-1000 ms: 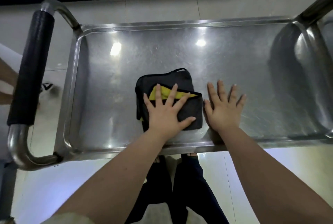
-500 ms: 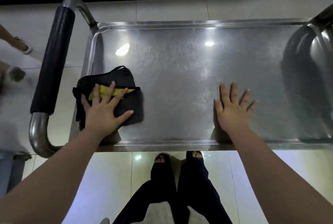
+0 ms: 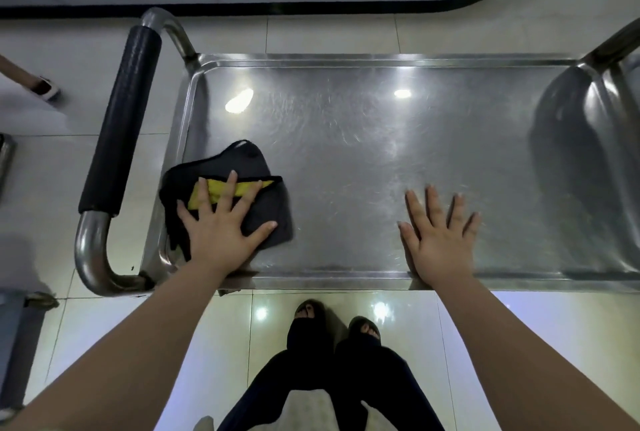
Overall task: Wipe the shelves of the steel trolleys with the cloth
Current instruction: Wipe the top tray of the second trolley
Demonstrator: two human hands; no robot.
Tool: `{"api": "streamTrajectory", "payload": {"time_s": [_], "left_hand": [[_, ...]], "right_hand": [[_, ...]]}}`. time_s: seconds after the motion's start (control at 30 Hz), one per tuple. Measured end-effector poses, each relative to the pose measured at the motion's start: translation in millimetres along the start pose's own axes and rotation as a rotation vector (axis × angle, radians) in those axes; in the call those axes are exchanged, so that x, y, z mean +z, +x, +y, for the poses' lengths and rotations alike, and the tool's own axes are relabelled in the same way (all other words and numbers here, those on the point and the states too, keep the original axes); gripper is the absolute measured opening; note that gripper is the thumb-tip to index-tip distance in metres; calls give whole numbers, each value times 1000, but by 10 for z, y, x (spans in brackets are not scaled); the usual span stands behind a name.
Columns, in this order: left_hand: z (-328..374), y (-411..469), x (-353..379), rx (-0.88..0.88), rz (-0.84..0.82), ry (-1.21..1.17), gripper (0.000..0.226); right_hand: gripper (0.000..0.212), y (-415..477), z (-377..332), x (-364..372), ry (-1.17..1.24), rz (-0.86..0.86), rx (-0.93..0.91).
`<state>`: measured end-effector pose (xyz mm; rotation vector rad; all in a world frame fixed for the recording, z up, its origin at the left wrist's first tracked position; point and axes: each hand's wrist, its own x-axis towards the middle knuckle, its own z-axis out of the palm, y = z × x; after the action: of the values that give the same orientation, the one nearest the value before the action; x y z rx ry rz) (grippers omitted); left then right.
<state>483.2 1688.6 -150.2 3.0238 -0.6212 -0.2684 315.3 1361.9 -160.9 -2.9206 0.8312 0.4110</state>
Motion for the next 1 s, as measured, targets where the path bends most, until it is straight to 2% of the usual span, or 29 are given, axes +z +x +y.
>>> {"api": "streamTrajectory", "payload": {"time_s": [0.23, 0.33, 0.43, 0.57, 0.67, 0.8, 1.0], "left_hand": [[1254, -344, 190, 124, -79, 8, 77], [1380, -306, 163, 162, -106, -5, 80], [895, -288, 101, 143, -71, 28, 81], [-266, -355, -46, -75, -95, 1, 82], [-526, -450, -83, -82, -121, 64, 83], [74, -484, 15, -56, -112, 21, 84], [1574, -363, 208, 177, -114, 37, 83]], "right_hand": [[59, 0, 19, -32, 28, -46, -23], [59, 39, 67, -57, 43, -42, -37], [62, 77, 99, -67, 60, -32, -55], [63, 53, 69, -43, 63, -6, -62], [64, 6, 27, -16, 46, 14, -60], [62, -7, 11, 23, 27, 8, -49], [59, 3, 26, 28, 33, 18, -52]]}}
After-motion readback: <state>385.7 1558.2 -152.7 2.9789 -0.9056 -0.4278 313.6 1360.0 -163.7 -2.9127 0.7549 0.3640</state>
